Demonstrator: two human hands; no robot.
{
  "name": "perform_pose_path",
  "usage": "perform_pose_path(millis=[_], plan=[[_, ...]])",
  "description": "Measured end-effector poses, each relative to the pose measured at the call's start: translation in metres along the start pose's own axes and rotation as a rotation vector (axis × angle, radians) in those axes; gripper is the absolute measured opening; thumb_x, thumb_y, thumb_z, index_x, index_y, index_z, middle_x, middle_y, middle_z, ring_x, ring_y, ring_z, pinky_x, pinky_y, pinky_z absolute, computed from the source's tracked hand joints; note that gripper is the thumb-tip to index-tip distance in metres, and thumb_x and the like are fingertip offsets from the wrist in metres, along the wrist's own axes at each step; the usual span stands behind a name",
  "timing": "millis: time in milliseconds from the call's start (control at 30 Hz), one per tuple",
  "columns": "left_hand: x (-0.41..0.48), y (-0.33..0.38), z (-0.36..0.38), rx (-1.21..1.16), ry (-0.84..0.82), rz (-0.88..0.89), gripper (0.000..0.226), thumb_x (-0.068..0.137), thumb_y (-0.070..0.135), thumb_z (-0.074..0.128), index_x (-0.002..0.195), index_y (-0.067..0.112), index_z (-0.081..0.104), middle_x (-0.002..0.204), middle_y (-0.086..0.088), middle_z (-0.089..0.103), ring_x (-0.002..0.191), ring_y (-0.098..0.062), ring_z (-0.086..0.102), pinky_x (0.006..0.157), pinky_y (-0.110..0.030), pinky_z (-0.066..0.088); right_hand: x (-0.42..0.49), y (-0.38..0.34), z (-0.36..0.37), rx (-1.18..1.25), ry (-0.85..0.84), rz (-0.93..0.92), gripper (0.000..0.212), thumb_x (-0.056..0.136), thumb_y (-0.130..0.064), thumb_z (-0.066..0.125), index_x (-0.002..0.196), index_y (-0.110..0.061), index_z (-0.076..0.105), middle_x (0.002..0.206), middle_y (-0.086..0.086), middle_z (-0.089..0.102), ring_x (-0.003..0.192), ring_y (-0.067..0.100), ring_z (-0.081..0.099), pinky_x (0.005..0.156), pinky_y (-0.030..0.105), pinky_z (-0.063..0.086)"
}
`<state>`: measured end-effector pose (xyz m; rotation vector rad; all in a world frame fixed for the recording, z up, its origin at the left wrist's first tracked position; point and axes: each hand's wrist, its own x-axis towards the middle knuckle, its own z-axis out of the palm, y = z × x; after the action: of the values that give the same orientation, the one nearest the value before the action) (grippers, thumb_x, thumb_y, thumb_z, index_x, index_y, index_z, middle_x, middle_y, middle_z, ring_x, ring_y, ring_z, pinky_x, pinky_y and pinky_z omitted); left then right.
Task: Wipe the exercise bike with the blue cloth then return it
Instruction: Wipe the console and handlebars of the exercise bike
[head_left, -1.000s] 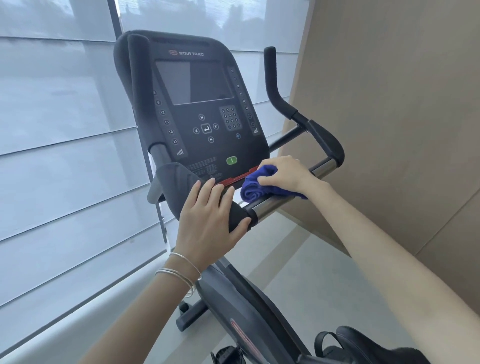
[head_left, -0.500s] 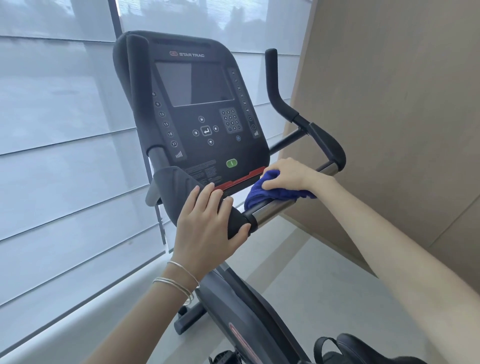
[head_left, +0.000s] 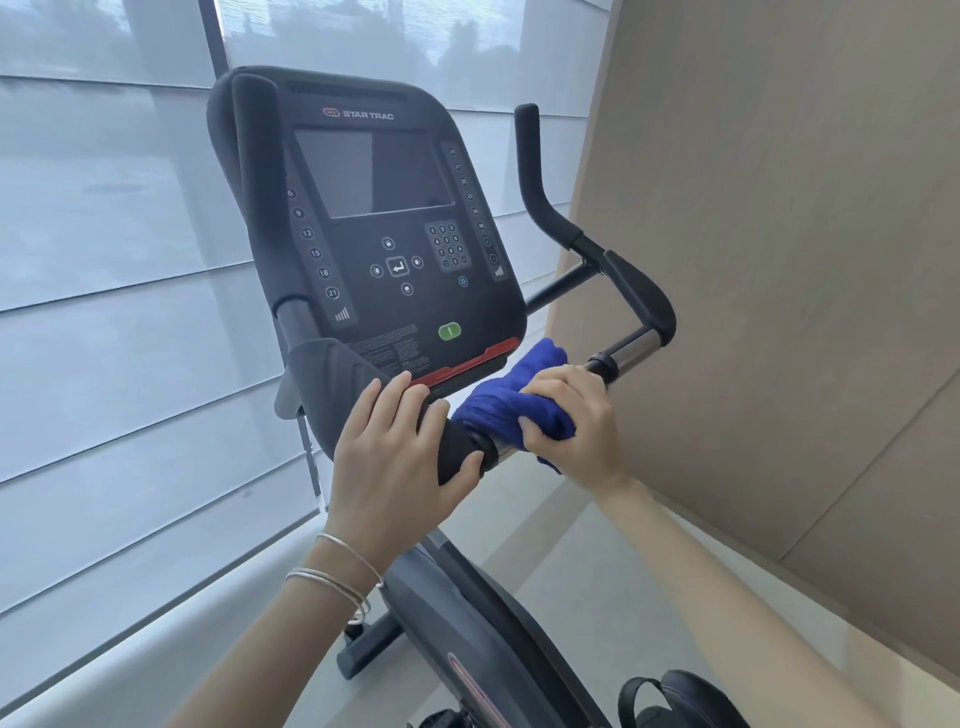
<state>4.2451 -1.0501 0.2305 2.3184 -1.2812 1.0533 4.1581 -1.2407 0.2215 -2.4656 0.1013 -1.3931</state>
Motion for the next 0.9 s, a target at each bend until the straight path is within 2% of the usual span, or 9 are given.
perform_pose_path(millis=[133, 267, 400, 533, 633, 700, 833, 900], plan=[[0.000, 0.002, 0.001, -0.003, -0.010, -0.018, 0.044, 0.079, 0.048, 0.049, 0.092, 0.011, 0.067, 0.101, -0.008, 0.068, 0.111, -0.030, 0.060, 0.103, -0.044, 0.042, -0.029, -0.016, 0.025, 0.017, 0.175, 0.138, 0.020, 0.080, -0.026, 0.061, 0.089, -0.009, 0.063, 0.088, 0.011, 0.061, 0.086, 0.018, 0.050, 0.081, 0.037, 0.044], [0.000, 0.001, -0.002, 0.001, -0.036, 0.005, 0.046, 0.081, 0.050, 0.047, 0.095, 0.010, 0.067, 0.102, -0.008, 0.068, 0.112, -0.031, 0.060, 0.104, -0.044, 0.041, -0.031, -0.015, 0.016, -0.026, 0.098, 0.041, 0.020, 0.081, -0.027, 0.062, 0.094, -0.012, 0.061, 0.091, 0.010, 0.057, 0.088, 0.019, 0.048, 0.083, 0.036, 0.044], [-0.001, 0.000, -0.007, 0.007, -0.099, 0.026, 0.050, 0.084, 0.052, 0.042, 0.097, 0.009, 0.066, 0.103, -0.009, 0.067, 0.112, -0.032, 0.058, 0.106, -0.045, 0.039, -0.040, 0.001, -0.008, -0.021, 0.141, 0.197, 0.028, 0.077, -0.027, 0.061, 0.087, -0.001, 0.065, 0.087, 0.016, 0.057, 0.083, 0.024, 0.050, 0.076, 0.040, 0.049], [0.001, 0.001, -0.008, -0.014, -0.119, 0.009, 0.049, 0.084, 0.051, 0.042, 0.094, 0.008, 0.066, 0.099, -0.010, 0.067, 0.107, -0.032, 0.059, 0.104, -0.045, 0.041, -0.089, 0.006, -0.013, 0.027, 0.151, 0.331, 0.023, 0.075, -0.026, 0.062, 0.085, -0.005, 0.064, 0.087, 0.008, 0.054, 0.085, 0.020, 0.048, 0.073, 0.048, 0.050], [0.001, 0.001, -0.009, -0.019, -0.122, 0.006, 0.049, 0.083, 0.051, 0.043, 0.093, 0.009, 0.066, 0.099, -0.010, 0.067, 0.106, -0.032, 0.059, 0.103, -0.045, 0.042, -0.109, -0.006, 0.003, -0.007, 0.075, 0.316, 0.021, 0.071, -0.021, 0.068, 0.082, -0.003, 0.066, 0.084, 0.013, 0.057, 0.087, 0.016, 0.045, 0.072, 0.050, 0.050], [0.001, 0.001, -0.009, -0.018, -0.125, 0.013, 0.049, 0.083, 0.051, 0.043, 0.093, 0.009, 0.066, 0.100, -0.010, 0.068, 0.106, -0.032, 0.060, 0.103, -0.045, 0.042, -0.108, -0.020, 0.022, 0.011, 0.048, 0.285, 0.021, 0.068, -0.016, 0.073, 0.085, -0.006, 0.065, 0.085, 0.015, 0.058, 0.089, 0.017, 0.044, 0.076, 0.048, 0.049], [0.001, 0.000, -0.009, -0.003, -0.131, 0.023, 0.049, 0.083, 0.052, 0.043, 0.093, 0.010, 0.066, 0.100, -0.009, 0.068, 0.107, -0.031, 0.059, 0.103, -0.043, 0.040, -0.088, -0.042, 0.052, 0.075, 0.109, 0.197, 0.030, 0.072, -0.027, 0.068, 0.094, -0.020, 0.050, 0.097, 0.001, 0.053, 0.094, 0.013, 0.043, 0.087, 0.030, 0.041], [0.001, -0.001, -0.009, -0.012, -0.130, 0.021, 0.049, 0.082, 0.052, 0.044, 0.094, 0.011, 0.066, 0.101, -0.008, 0.067, 0.108, -0.031, 0.059, 0.104, -0.043, 0.040, -0.083, -0.039, 0.055, 0.043, 0.126, 0.150, 0.033, 0.071, -0.026, 0.070, 0.095, -0.020, 0.049, 0.100, -0.005, 0.048, 0.096, 0.013, 0.043, 0.087, 0.030, 0.041]])
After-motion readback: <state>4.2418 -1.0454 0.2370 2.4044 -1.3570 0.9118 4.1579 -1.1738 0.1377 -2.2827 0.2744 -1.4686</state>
